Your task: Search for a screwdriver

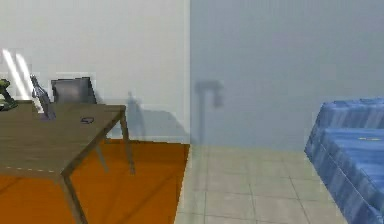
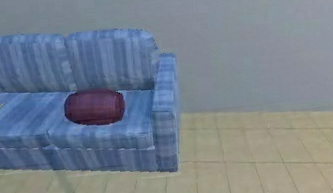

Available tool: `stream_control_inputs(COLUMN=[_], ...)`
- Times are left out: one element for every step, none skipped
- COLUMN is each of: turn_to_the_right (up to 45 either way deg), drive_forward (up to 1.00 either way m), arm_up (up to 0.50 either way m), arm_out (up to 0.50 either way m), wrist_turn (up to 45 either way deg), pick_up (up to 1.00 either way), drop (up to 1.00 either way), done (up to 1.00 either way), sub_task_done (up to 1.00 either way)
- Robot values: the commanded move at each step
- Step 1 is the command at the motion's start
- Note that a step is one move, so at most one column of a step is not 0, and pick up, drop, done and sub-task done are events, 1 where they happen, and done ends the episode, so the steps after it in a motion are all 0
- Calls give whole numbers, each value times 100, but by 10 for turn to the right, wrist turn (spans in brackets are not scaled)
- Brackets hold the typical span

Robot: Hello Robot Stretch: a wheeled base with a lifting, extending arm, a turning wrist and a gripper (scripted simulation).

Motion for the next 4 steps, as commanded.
stream_control_inputs(turn_to_the_right=[0, 0, -450, -390], drive_forward=[100, 30, 0, 0], arm_up=[0, 0, 0, 0], arm_out=[0, 0, 0, 0], wrist_turn=[0, 0, 0, 0], pick_up=[0, 0, 0, 0], drop=[0, 0, 0, 0], done=[0, 0, 0, 0], sub_task_done=[0, 0, 0, 0])
